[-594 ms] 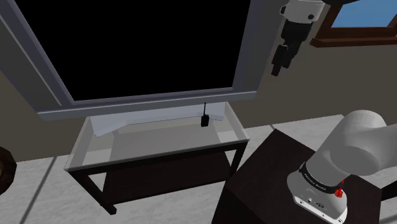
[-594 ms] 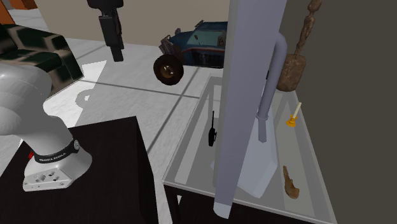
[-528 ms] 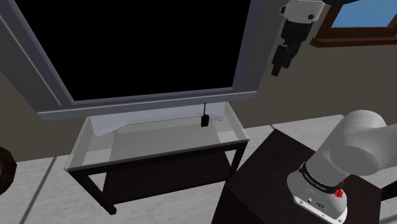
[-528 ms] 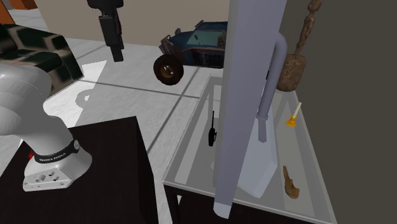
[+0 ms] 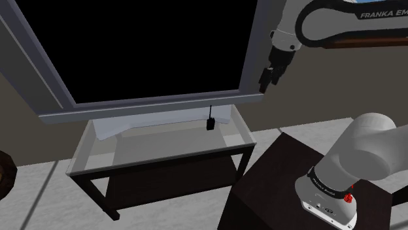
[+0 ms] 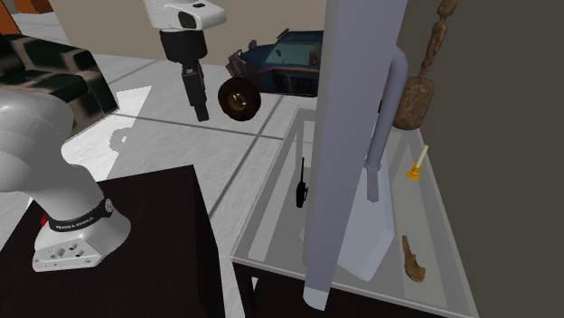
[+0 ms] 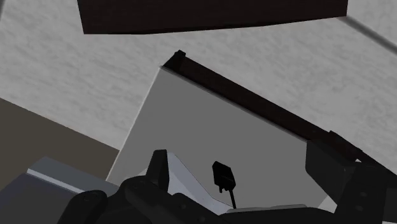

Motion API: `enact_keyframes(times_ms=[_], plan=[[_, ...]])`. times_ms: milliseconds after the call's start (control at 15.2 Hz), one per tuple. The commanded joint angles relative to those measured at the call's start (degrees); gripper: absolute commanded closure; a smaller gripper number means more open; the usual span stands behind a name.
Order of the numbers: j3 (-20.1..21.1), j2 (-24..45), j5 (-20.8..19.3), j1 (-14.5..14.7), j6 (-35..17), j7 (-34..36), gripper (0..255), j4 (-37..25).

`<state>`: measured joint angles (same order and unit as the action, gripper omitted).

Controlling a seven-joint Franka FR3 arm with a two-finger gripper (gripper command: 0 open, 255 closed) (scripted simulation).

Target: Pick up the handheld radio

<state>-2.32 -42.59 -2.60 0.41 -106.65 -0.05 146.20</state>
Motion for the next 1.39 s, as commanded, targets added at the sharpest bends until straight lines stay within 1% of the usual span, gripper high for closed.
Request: enact_keyframes(times_ms=[0,198,462,858,1122,1320], plan=[[0.4,1.5,0.1,0.1,-5.7,0.9,0,2.7],[0.9,5.6,0.1,0.2,-14.4,2.1,0,5.5],[1.6,12.8,-0.1,0.1,-26.2,3.9,0,7.6],[3.0,26.8,-1.6,-0.6,-43.4,7.3,0,7.2],[4.2,37.2,-4.7,-1.9,-53.6,11.2,0,4.4],[4.4,45.1,-10.0,-2.6,-59.9,16.3,0,1.2]])
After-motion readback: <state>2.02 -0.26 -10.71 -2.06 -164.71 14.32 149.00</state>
